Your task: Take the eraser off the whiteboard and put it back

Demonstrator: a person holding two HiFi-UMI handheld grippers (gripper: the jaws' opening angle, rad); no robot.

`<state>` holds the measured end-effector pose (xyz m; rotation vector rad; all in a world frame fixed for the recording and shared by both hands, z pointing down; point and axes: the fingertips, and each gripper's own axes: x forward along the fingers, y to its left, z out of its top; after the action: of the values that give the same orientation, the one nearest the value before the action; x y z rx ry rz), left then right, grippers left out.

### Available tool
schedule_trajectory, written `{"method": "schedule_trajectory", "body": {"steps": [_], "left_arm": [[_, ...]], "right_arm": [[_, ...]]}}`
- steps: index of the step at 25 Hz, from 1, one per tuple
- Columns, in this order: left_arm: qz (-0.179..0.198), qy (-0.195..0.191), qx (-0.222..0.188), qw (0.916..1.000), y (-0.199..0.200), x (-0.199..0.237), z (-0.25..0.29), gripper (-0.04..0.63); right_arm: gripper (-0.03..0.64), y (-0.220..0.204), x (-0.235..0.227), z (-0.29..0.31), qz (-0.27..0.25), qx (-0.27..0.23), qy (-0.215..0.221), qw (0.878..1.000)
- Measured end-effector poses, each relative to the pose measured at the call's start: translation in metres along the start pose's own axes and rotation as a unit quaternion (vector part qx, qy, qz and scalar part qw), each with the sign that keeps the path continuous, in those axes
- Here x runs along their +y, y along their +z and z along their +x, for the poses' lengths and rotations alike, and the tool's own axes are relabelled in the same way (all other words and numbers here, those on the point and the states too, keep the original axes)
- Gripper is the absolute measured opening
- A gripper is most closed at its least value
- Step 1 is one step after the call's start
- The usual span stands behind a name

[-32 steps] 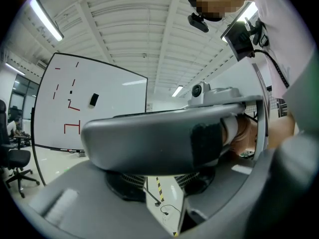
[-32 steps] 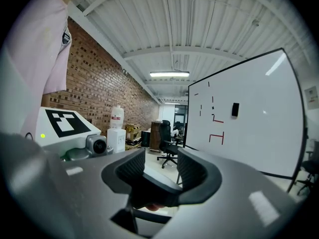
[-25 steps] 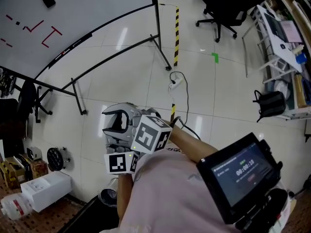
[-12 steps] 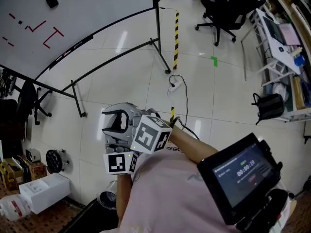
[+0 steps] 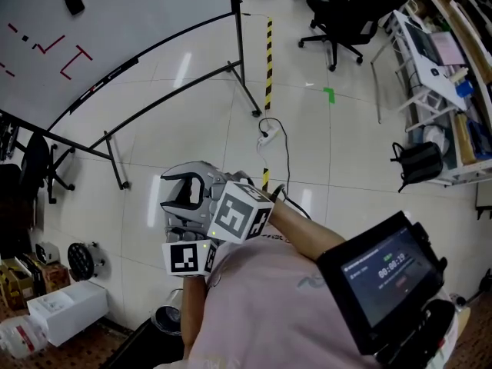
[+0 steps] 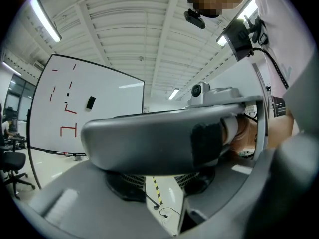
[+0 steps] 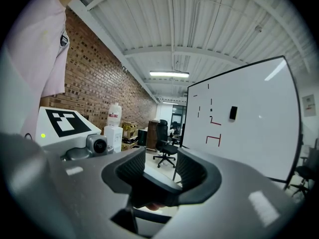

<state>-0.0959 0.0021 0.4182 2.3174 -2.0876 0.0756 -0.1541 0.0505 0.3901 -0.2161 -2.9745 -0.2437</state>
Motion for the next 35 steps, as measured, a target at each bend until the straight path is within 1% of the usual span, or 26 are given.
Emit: {"method": "schedule_trajectory", "body": {"steps": [6, 11, 16, 22, 27, 35], "left_arm": [[-0.004, -0.019, -0.002, 0.9998, 0.003, -0.013, 0.002, 0.106], [0.017, -0.034, -0.007, 0.9993, 0.015, -0.036, 0.011, 0.106], [0.022, -0.051, -0.012, 0.9984, 0.019, -0.056, 0.019, 0.106], [0.021, -0.049, -0.014, 0.9985, 0.018, -0.06, 0.021, 0.106], [0.016, -0.053, -0.003, 0.9985, 0.012, -0.063, 0.024, 0.106], [0.007, -0.055, 0.008, 0.9984, 0.003, -0.055, 0.023, 0.106]], "right_arm": [[0.19, 0.001, -0.001, -0.012, 0.001, 0.007, -0.018, 1.0], [0.19, 0.007, -0.008, -0.038, -0.005, -0.008, -0.037, 0.999], [0.19, 0.007, -0.014, -0.059, -0.007, -0.007, -0.055, 0.998], [0.189, 0.005, -0.014, -0.063, -0.009, -0.009, -0.054, 0.998], [0.189, -0.001, -0.016, -0.065, 0.003, -0.004, -0.054, 0.999], [0.189, -0.009, -0.016, -0.055, 0.014, 0.004, -0.052, 0.999]]}}
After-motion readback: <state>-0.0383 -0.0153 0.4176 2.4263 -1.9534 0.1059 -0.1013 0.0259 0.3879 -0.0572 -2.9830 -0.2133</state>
